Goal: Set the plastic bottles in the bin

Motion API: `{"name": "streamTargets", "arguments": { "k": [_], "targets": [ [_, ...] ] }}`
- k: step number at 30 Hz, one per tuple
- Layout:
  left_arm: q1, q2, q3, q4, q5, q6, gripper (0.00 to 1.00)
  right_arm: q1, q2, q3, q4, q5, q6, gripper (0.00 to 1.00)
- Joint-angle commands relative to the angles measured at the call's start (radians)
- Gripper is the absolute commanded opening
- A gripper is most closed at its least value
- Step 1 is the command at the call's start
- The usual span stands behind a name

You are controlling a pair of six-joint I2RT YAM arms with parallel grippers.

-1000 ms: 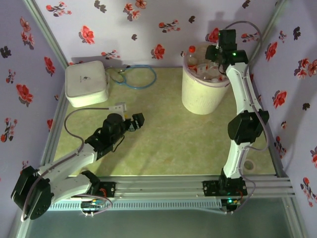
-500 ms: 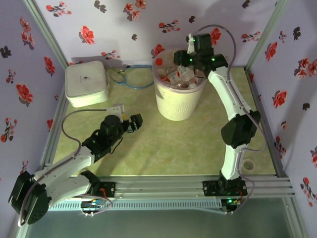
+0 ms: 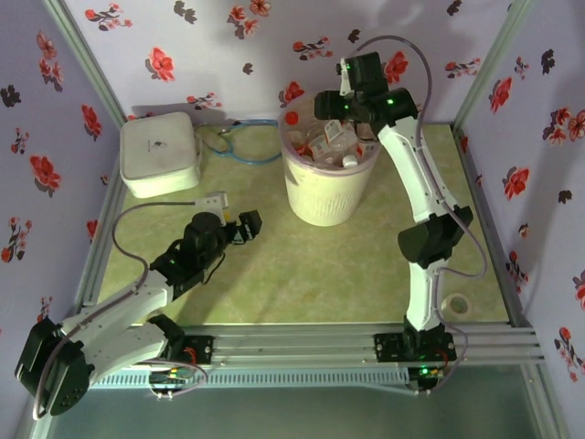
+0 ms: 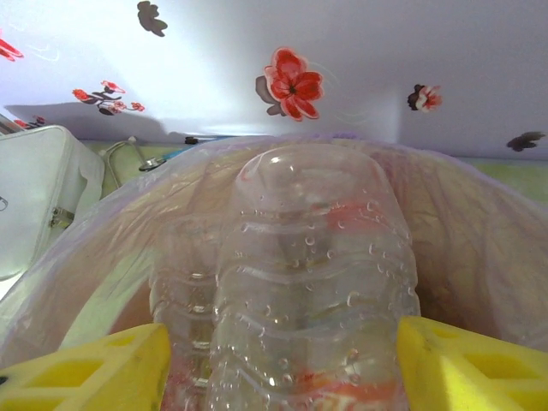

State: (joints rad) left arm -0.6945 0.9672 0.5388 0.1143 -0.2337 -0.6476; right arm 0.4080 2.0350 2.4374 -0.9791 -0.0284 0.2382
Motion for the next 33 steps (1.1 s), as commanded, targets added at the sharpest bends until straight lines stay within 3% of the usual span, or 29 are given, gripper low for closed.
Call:
{"name": "streamTargets", "arguments": {
  "k": [1,5,12,15,20,26,33],
  "targets": [
    [0.007,0.006,0.026,-0.017,-0.026,0.025,0.9,-0.005,0.004,0.05,-0.118,0.093,-0.044,0.72],
    [0.009,0.011,0.031,-0.018,-0.026,0.028,0.9,-0.007,-0.023,0.05,-0.096,0.07,-0.057,0.72],
    [0.012,0.034,0.04,-0.008,-0.018,0.026,0.9,-0.017,-0.031,0.053,-0.03,-0.245,-0.04,0.73],
    [0.012,0.029,0.036,-0.01,-0.018,0.023,0.9,-0.017,-0.057,0.047,0.008,-0.291,-0.031,0.73],
    [0.013,0.025,0.027,-0.009,-0.019,0.022,0.9,-0.021,-0.096,0.048,0.041,-0.286,-0.03,0.73],
    [0.013,0.031,0.024,-0.001,-0.018,0.019,0.9,-0.024,-0.115,0.043,0.019,-0.144,-0.052,0.74],
    [0.013,0.039,0.024,0.008,-0.015,0.013,0.9,0.006,-0.092,0.006,0.006,-0.165,-0.056,0.61]
  ]
}}
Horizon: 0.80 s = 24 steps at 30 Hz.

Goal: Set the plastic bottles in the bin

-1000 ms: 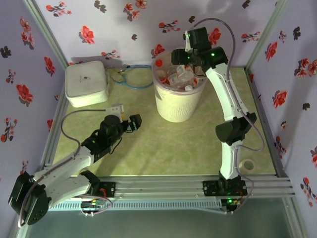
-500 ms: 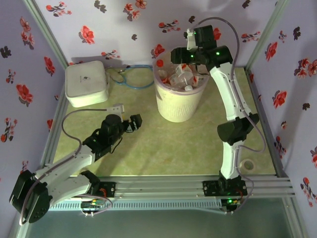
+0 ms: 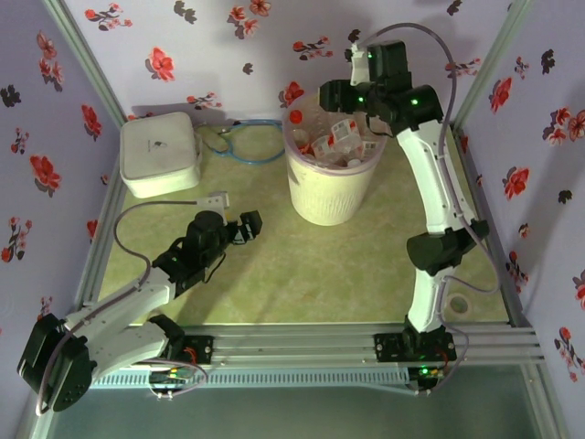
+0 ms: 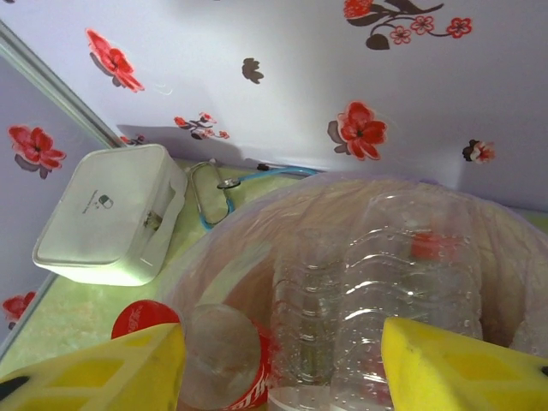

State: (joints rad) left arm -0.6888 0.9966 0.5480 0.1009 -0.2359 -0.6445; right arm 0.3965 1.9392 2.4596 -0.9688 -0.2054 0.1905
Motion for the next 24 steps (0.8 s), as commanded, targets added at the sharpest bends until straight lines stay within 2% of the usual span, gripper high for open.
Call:
{"name": "streamTargets", "arguments": {
  "k": [1,7,14,20,24],
  "targets": [
    [0.008,0.01,0.015,0.022,-0.012,0.009,0.9,0.019,0.007,-0.036,-0.002,0.012,-0.004,0.6],
    [0.008,0.001,0.009,0.016,-0.011,0.007,0.9,0.019,0.014,-0.163,0.038,0.053,0.003,0.56],
    [0.008,-0.01,0.019,0.0,-0.015,0.023,0.9,0.019,0.007,-0.087,0.027,0.032,0.006,0.57],
    [0.04,-0.03,0.043,-0.037,-0.02,0.072,0.9,-0.001,-0.106,-0.104,0.065,0.043,0.004,0.65],
    [0.085,-0.062,0.077,-0.105,-0.04,0.141,0.91,-0.077,-0.222,-0.236,0.129,0.066,0.023,0.68]
  ]
}}
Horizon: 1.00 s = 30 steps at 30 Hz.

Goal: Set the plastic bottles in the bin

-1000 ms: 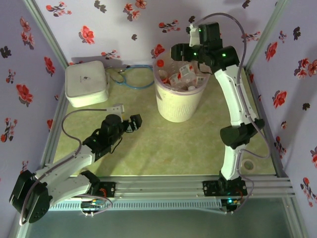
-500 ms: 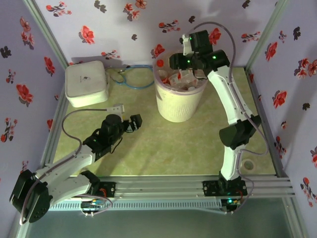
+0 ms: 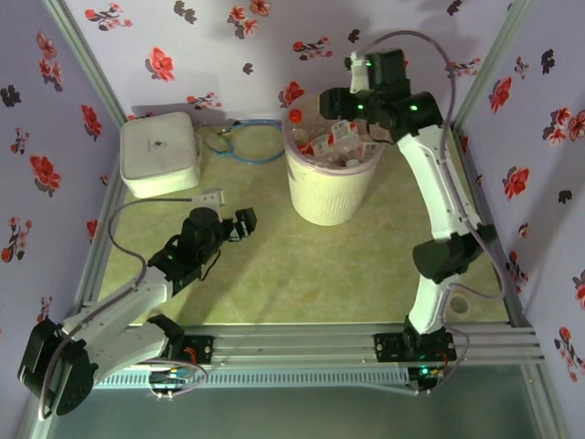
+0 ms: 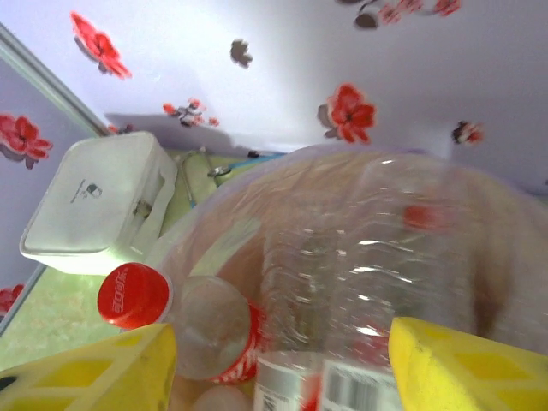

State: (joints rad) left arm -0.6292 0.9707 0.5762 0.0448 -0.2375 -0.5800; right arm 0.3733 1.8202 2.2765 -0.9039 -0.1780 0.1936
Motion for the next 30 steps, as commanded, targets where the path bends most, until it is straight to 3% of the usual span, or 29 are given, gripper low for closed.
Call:
{"name": "streamTargets", "arguments": {
  "k": [1,11,17,24,30],
  "targets": [
    [0.043,-0.046,0.057,-0.066,-0.043,0.098,0.91,-0.085,-0.14,-0.104,0.091,0.037,0.033,0.69],
    [0.25,-0.106,0.065,-0.159,-0.088,0.25,0.99,-0.349,-0.513,-0.697,0.315,0.121,0.13,0.71],
    [0.372,-0.069,-0.009,-0.102,-0.105,0.294,1.0,-0.411,-0.643,-1.07,0.435,0.283,0.145,0.75],
    [0.476,0.033,-0.087,0.05,-0.13,0.366,1.0,-0.42,-0.591,-1.457,0.749,0.38,0.142,0.92],
    [0.504,0.145,-0.097,0.201,-0.135,0.445,1.0,-0.418,-0.477,-1.623,1.032,0.428,0.126,0.99]
  ]
}}
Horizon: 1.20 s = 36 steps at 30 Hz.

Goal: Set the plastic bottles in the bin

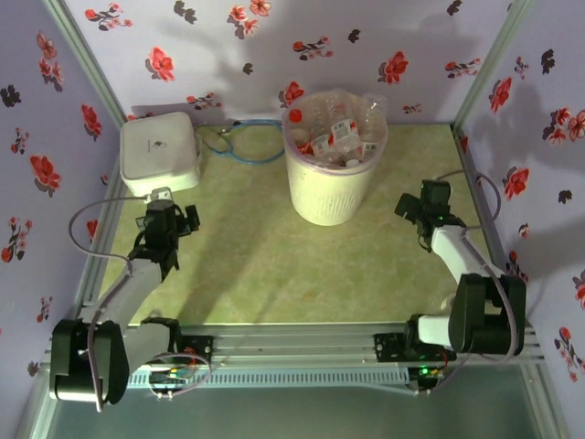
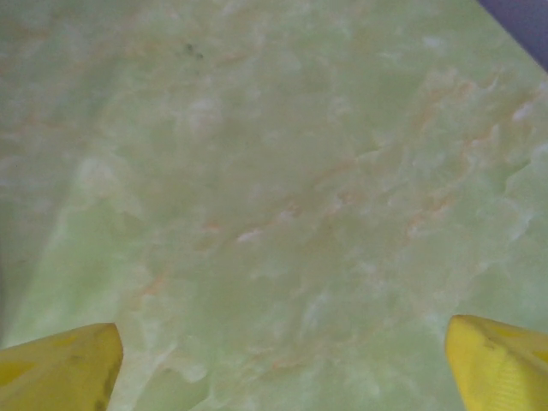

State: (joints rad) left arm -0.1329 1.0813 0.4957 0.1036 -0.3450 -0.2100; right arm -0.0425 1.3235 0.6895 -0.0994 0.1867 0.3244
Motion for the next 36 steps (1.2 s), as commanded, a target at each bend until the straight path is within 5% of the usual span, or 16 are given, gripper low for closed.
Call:
{"name": "streamTargets", "arguments": {
  "k": [1,9,17,19,20,22,25,26,27,29,31,33,36],
  "targets": [
    [0.009,0.066,-0.02,0.173,-0.028,0.09,1.0,0.0,0.036,-0.055,0.264,0.071,-0.007,0.99],
    [0.011,0.272,-0.081,0.536,-0.064,0.115,1.0,0.057,0.122,-0.133,0.494,0.136,-0.095,0.99],
    [0.013,0.377,-0.015,0.564,-0.064,0.225,1.0,0.134,0.127,-0.199,0.698,0.232,-0.24,0.99],
    [0.02,0.448,-0.033,0.696,-0.068,0.237,1.0,0.124,0.171,-0.269,0.879,0.249,-0.229,0.99],
    [0.034,0.426,-0.014,0.607,-0.038,0.211,1.0,0.119,0.207,-0.283,0.96,0.252,-0.238,0.99],
    [0.056,0.429,-0.037,0.658,-0.031,0.187,1.0,0.116,0.176,-0.241,0.815,0.233,-0.212,0.99],
    [0.095,0.471,-0.122,0.842,0.03,0.162,1.0,0.105,0.21,-0.298,0.94,0.18,-0.213,0.99],
    [0.092,0.487,-0.127,0.883,0.026,0.168,1.0,0.097,0.259,-0.344,1.103,0.202,-0.218,0.99],
    [0.094,0.452,-0.107,0.775,0.039,0.145,1.0,0.089,0.278,-0.354,1.16,0.201,-0.215,1.0],
    [0.099,0.472,-0.12,0.838,0.042,0.154,1.0,0.085,0.208,-0.304,0.937,0.191,-0.183,0.99],
    [0.1,0.473,-0.119,0.84,0.041,0.158,1.0,0.085,0.26,-0.34,1.102,0.198,-0.206,0.99],
    [0.099,0.468,-0.118,0.827,0.043,0.155,1.0,0.084,0.221,-0.318,0.991,0.191,-0.194,0.99],
    [0.099,0.471,-0.118,0.834,0.041,0.156,1.0,0.085,0.244,-0.333,1.059,0.194,-0.206,0.99]
  ]
}}
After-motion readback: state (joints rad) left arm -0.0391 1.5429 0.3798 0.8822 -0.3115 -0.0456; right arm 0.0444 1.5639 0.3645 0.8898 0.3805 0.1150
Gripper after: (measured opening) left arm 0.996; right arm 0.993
